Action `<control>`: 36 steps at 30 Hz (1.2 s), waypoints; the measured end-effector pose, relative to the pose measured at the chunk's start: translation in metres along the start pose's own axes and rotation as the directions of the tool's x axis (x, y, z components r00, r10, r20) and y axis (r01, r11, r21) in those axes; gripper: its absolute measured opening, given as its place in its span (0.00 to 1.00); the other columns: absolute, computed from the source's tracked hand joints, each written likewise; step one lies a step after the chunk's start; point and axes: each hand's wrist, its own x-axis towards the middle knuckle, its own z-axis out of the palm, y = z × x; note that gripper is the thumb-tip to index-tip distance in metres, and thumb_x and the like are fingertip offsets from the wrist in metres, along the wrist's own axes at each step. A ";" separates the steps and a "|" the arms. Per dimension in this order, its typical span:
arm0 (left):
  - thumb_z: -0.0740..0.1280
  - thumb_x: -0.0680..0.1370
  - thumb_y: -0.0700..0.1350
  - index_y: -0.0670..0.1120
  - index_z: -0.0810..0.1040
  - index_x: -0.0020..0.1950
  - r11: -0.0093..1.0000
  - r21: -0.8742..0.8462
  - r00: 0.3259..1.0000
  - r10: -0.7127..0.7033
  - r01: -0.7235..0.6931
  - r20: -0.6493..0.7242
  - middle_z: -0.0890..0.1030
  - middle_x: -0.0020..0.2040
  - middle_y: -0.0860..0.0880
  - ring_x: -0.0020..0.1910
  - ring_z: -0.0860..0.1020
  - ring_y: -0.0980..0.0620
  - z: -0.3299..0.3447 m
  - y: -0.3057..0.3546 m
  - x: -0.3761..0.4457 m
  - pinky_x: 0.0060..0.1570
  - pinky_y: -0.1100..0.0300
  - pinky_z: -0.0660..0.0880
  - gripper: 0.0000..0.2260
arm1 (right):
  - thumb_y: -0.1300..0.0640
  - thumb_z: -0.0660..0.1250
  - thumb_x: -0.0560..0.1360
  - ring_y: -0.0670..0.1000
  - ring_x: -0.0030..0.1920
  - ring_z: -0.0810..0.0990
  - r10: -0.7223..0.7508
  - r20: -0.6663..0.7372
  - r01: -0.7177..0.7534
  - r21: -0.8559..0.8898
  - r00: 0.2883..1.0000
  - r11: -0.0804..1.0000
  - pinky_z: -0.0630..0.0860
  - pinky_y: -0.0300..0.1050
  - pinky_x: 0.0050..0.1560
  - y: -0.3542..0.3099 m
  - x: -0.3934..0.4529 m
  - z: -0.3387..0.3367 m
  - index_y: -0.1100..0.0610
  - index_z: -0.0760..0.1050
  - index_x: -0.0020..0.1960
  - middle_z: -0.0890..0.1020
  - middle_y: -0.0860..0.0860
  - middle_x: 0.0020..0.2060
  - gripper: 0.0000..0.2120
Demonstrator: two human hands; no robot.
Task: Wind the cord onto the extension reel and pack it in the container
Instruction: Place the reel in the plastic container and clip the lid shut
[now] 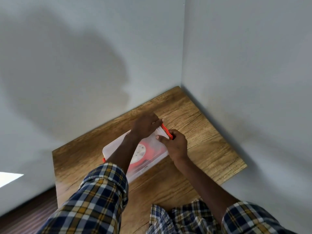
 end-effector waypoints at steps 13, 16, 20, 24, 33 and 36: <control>0.77 0.79 0.49 0.47 0.90 0.52 0.902 -0.399 0.986 -0.154 0.167 0.065 0.89 0.54 0.49 0.57 0.84 0.49 -0.009 0.000 -0.001 0.63 0.47 0.77 0.07 | 0.44 0.78 0.73 0.50 0.44 0.79 -0.361 -0.141 0.311 -0.286 0.922 0.906 0.80 0.54 0.43 0.018 -0.021 -0.005 0.57 0.76 0.51 0.79 0.49 0.45 0.19; 0.76 0.80 0.43 0.43 0.90 0.49 0.874 -0.463 0.988 -0.144 0.151 0.050 0.89 0.50 0.45 0.54 0.85 0.44 -0.009 -0.001 -0.003 0.62 0.45 0.79 0.04 | 0.46 0.75 0.77 0.49 0.38 0.75 -0.494 -0.112 0.414 -0.407 0.862 0.814 0.76 0.50 0.35 0.017 -0.021 -0.005 0.58 0.73 0.48 0.77 0.49 0.41 0.17; 0.75 0.81 0.43 0.47 0.88 0.44 0.849 -0.506 0.988 -0.140 0.150 0.057 0.89 0.46 0.47 0.50 0.86 0.45 -0.011 -0.003 -0.007 0.57 0.47 0.80 0.06 | 0.48 0.72 0.80 0.48 0.35 0.73 -0.561 -0.107 0.442 -0.503 0.821 0.743 0.69 0.43 0.31 0.017 -0.023 0.001 0.58 0.72 0.46 0.75 0.49 0.40 0.15; 0.74 0.82 0.46 0.45 0.88 0.43 0.859 -0.490 0.989 -0.145 0.147 0.042 0.89 0.47 0.46 0.51 0.85 0.45 -0.014 0.005 -0.009 0.60 0.42 0.79 0.09 | 0.44 0.70 0.80 0.48 0.36 0.73 -0.538 -0.102 0.397 -0.565 0.836 0.723 0.65 0.40 0.30 0.013 -0.028 0.000 0.56 0.72 0.48 0.75 0.47 0.42 0.16; 0.69 0.85 0.41 0.50 0.81 0.73 0.936 -0.314 0.968 -0.210 0.160 -0.135 0.82 0.71 0.47 0.72 0.77 0.47 -0.026 -0.059 -0.069 0.73 0.55 0.69 0.16 | 0.27 0.62 0.76 0.54 0.49 0.83 0.138 0.133 -0.050 -0.519 0.981 0.853 0.79 0.50 0.49 0.009 -0.044 -0.009 0.51 0.71 0.54 0.82 0.49 0.48 0.27; 0.66 0.86 0.42 0.42 0.80 0.72 0.873 -0.325 0.879 -0.437 0.363 -0.190 0.81 0.70 0.40 0.70 0.78 0.40 -0.028 -0.076 -0.076 0.61 0.60 0.66 0.14 | 0.34 0.69 0.76 0.51 0.54 0.82 0.127 0.316 0.005 -0.387 0.940 0.922 0.78 0.47 0.52 -0.001 -0.051 0.014 0.49 0.68 0.67 0.82 0.46 0.54 0.27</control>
